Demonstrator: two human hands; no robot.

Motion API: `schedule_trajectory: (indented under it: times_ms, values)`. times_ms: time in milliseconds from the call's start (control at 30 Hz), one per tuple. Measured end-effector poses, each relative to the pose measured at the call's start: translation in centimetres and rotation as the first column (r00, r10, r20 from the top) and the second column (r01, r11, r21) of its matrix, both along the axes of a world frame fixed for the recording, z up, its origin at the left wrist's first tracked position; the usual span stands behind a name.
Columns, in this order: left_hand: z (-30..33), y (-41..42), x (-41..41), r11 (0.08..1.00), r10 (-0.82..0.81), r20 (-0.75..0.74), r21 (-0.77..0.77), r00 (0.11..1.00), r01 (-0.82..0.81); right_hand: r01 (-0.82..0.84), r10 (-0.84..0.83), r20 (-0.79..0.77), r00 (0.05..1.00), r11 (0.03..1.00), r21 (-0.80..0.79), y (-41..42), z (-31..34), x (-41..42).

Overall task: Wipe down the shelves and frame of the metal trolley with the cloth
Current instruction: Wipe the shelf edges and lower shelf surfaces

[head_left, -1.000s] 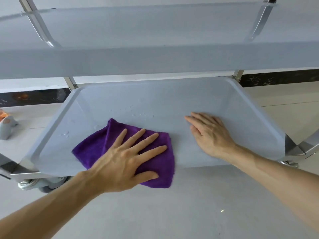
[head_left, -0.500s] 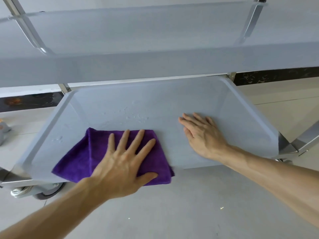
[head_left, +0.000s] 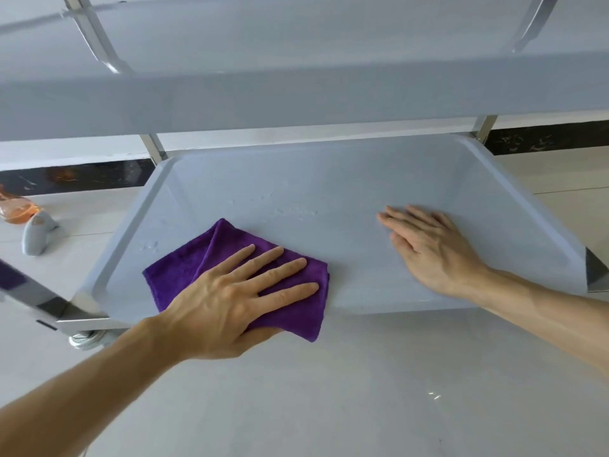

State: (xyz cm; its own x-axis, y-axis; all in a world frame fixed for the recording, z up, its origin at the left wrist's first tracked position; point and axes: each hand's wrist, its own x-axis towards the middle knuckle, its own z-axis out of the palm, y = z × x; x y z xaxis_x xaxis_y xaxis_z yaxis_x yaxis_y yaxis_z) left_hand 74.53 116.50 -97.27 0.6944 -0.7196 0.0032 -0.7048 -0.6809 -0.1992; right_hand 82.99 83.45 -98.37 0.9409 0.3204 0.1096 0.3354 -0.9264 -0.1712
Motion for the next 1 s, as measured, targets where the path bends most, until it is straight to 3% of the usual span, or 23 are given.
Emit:
schedule_trajectory:
  times_ms: [267, 633, 767, 900, 1000]
  values:
    - [1.0, 7.0, -2.9, 0.981, 0.190, -0.092, 0.058, 0.977, -0.185, 0.004, -0.004, -0.016, 1.000, 1.000, 0.015, -1.4, 0.2, -0.9]
    - [0.6, 3.4, -7.5, 0.897, 0.422, -0.149, -0.073, 0.894, -0.436, -0.030, 0.029, 0.016, 0.999, 0.998, 0.047, -8.7, 0.8, -2.5]
    - [0.9, 1.4, -8.1, 0.869, 0.449, -0.216, -0.122, 0.867, -0.480, 0.113, -0.104, -0.058, 0.993, 0.980, 0.165, -8.0, 1.7, -2.8]
    - [1.0, 1.0, -7.3, 0.753, 0.503, -0.359, -0.263, 0.786, -0.602, 0.200, -0.199, -0.038, 0.979, 0.980, 0.018, -5.4, 1.0, -3.6]
    - [1.1, 0.9, -6.5, 0.739, 0.549, -0.353, -0.218, 0.758, -0.637, 0.224, -0.228, -0.073, 0.971, 0.972, -0.066, -4.8, 0.9, -3.9]
